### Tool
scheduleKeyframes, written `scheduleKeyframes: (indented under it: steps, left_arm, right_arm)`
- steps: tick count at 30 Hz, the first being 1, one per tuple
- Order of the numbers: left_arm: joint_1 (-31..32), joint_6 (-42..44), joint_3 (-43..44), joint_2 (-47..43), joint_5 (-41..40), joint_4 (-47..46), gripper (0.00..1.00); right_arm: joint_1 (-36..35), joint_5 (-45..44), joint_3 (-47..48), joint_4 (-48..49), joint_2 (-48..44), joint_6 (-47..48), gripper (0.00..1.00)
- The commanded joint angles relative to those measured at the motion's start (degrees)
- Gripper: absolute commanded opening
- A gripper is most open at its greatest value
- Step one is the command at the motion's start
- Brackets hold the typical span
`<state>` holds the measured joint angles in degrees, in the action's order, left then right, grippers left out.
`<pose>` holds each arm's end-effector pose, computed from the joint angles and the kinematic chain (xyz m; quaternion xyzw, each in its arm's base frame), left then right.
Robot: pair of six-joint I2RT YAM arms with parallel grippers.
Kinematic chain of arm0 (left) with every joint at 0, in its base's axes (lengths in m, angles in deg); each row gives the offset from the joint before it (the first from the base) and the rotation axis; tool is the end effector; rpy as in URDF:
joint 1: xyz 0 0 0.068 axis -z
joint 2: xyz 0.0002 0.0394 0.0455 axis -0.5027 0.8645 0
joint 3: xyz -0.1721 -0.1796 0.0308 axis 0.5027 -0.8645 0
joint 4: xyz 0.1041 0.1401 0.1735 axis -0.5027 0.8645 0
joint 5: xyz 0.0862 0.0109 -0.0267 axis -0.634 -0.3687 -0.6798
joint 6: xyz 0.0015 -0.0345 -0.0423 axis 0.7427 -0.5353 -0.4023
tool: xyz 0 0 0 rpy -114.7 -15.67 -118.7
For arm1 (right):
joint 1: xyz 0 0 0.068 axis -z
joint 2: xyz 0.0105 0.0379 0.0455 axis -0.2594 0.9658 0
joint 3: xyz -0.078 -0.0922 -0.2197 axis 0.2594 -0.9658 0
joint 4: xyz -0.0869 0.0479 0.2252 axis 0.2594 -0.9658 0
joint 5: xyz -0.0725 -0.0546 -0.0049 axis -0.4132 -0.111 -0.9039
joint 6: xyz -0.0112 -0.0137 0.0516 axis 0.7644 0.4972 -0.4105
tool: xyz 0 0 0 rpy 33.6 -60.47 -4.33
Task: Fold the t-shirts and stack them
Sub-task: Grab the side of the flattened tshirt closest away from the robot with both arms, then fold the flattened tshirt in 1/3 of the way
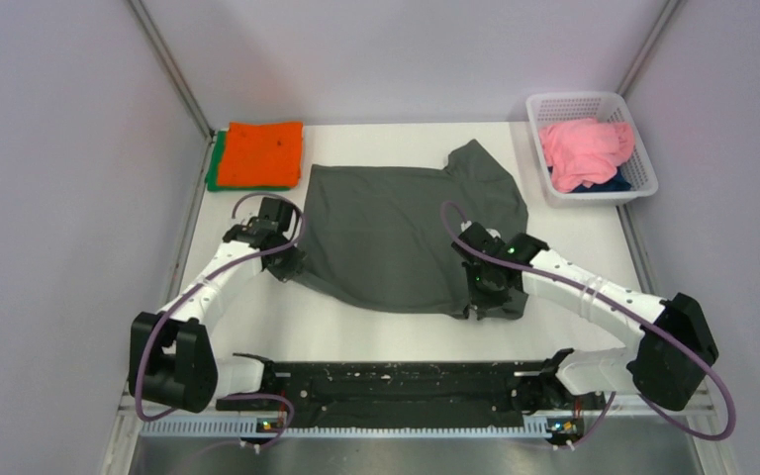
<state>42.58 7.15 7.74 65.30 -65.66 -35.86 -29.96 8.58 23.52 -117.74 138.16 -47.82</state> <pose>0.2163 -0.0416 0.1985 -0.3926 0.8981 -0.0427 0.1935 0.1487 0.1416 0.2068 -0.0531 0.9906 0.0202 0.1247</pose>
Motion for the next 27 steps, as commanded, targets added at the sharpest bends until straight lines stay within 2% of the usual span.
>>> scheduleKeyframes:
  steps: [1,8,14,27]
  left_arm:
    - [-0.06,0.06,5.97,2.84,-0.39,-2.40,0.00]
    - [-0.10,1.44,14.97,11.25,-3.06,-0.02,0.00]
    - [-1.57,2.03,18.16,14.73,-3.61,-0.10,0.00]
    - [-4.31,3.29,22.46,19.74,-2.94,-3.97,0.00]
  right_arm:
    - [3.83,-3.75,6.34,0.18,1.26,6.34,0.00]
    - [10.35,-6.43,12.12,2.40,4.85,11.69,0.00]
    - [16.29,-6.87,16.38,4.04,7.98,14.75,0.00]
    - [21.74,-4.48,25.55,8.16,17.51,24.34,0.00]
